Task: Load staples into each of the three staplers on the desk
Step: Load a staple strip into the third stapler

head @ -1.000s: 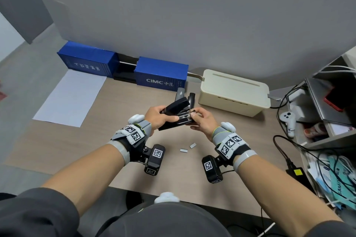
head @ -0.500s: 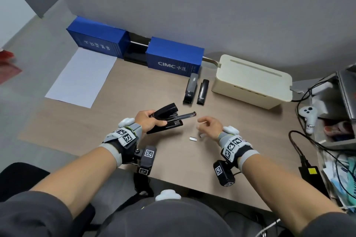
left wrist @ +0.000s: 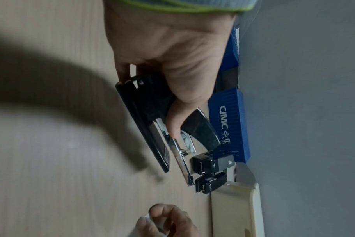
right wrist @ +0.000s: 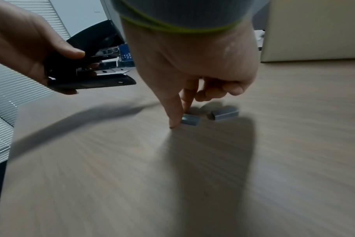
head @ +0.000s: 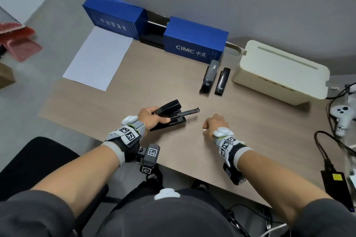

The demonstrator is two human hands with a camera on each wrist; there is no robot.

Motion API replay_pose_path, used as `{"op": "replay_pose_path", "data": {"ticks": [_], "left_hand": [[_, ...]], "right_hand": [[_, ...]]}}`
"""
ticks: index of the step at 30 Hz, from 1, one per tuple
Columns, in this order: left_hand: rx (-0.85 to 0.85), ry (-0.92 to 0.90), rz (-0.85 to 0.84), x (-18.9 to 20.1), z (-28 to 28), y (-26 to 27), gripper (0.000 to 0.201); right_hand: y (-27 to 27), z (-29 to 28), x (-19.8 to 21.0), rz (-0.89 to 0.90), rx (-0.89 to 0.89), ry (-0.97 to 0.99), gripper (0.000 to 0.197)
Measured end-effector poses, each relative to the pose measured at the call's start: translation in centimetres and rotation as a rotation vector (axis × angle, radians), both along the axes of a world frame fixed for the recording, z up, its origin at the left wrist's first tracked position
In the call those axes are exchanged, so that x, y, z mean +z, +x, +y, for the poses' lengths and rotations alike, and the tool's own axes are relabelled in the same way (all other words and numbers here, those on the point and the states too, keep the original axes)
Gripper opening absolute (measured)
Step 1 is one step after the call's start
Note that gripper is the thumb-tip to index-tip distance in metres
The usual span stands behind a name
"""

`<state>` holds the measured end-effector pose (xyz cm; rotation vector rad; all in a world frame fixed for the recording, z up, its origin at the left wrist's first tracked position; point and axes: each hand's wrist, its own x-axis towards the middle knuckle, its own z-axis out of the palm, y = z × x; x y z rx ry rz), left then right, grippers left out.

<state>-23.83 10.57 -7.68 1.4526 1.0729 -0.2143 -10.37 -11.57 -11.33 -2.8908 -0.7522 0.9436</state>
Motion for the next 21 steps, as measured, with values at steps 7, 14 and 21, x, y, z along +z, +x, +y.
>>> {"op": "replay_pose_path", "data": {"ticks": [7,14,21], "left_hand": [[-0.037,0.038,0.006,0.2,0.5,1.0,0.034],[-0.135,0.056,-0.065,1.5,-0.5,4.6,0.035],[-0.263,0.091,-0.104,3.2,-1.4,7.6,0.027]], "right_hand": [[1.3,-0.3,1.5,0.089,-0.185,0.237,0.005],[4.5,-2.1,5.6,0.139,-0.453,0.628,0.01],[6.5,-2.6,8.5,0.181,-0.479,0.745,0.012]]}}
